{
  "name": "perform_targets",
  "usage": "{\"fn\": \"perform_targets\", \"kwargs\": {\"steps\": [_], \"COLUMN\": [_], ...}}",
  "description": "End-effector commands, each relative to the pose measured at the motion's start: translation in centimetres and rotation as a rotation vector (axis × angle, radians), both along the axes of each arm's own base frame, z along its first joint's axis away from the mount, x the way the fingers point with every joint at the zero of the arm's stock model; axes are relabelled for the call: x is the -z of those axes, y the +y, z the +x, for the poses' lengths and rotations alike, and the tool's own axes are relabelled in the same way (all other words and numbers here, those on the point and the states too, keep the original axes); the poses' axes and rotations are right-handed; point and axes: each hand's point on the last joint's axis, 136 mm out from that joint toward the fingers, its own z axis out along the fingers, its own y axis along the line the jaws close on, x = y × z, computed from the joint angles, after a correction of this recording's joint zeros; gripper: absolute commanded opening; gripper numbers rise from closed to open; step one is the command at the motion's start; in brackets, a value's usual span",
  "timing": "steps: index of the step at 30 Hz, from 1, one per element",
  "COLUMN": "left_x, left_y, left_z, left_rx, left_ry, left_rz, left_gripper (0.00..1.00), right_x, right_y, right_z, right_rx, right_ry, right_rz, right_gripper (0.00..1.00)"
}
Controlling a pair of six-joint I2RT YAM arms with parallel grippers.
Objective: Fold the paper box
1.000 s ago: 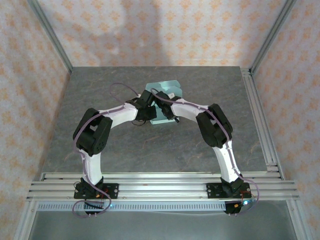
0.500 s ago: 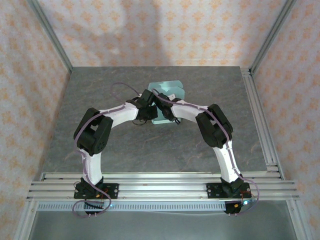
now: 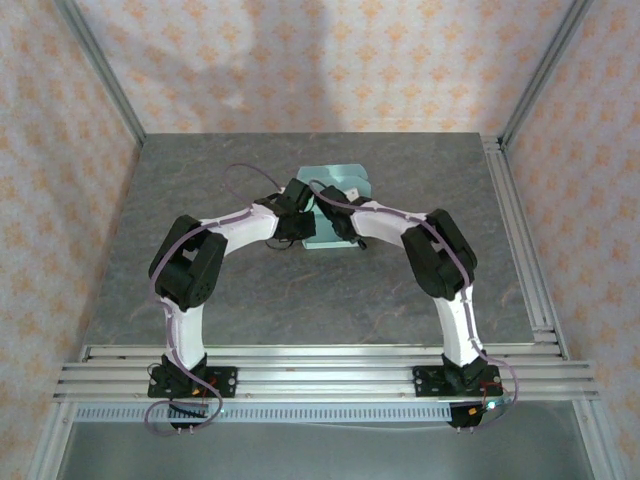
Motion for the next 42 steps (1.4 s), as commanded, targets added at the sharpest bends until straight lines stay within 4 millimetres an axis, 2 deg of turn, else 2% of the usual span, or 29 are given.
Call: {"fn": "perform_targets", "kwargs": {"steps": [1,5,16,25,31,39,42], "left_x": [-0.1,-0.4,-1.2,-2.8,-2.9,-2.4,-1.9], "left_y": [0.3,0.0,-0.2,-0.4,-0.3,0.0,0.2], "left_z": [-0.3,-0.2,0.0,0.3,0.2,0.2,0.1], "left_rx": [0.007,0.012,0.018,0.015,0.014,0.016,0.015], "left_ry": [0.007,0.005,-0.003,-0.027,-0.029,-0.019,-0.011], "left_rz": [0.041,0.036,0.03,0.015,0.017,0.04,0.049], "left_gripper": [0.0,0.0,0.06,0.23,0.28,0.23,0.17], "right_x": [-2.4,-4.1,-6.7,-6.8,-7.1,-7.2,-7.2], "right_y": [0.7,1.7,2.1,2.3,2.2,1.7,1.5], "right_z": [0.2,0.0,-0.5,-0.5,-0.3,-0.2,-0.3], "right_rx": [-0.014,-0.054,-0.077,-0.088,-0.081,-0.066,-0.057], "right_ry": [-0.04,-0.054,-0.1,-0.1,-0.113,-0.112,-0.115], "right_rz": [0.133,0.262,0.527,0.566,0.58,0.599,0.604], "right_gripper": [0.63,0.72,0.73,0.73,0.73,0.73,0.72]}}
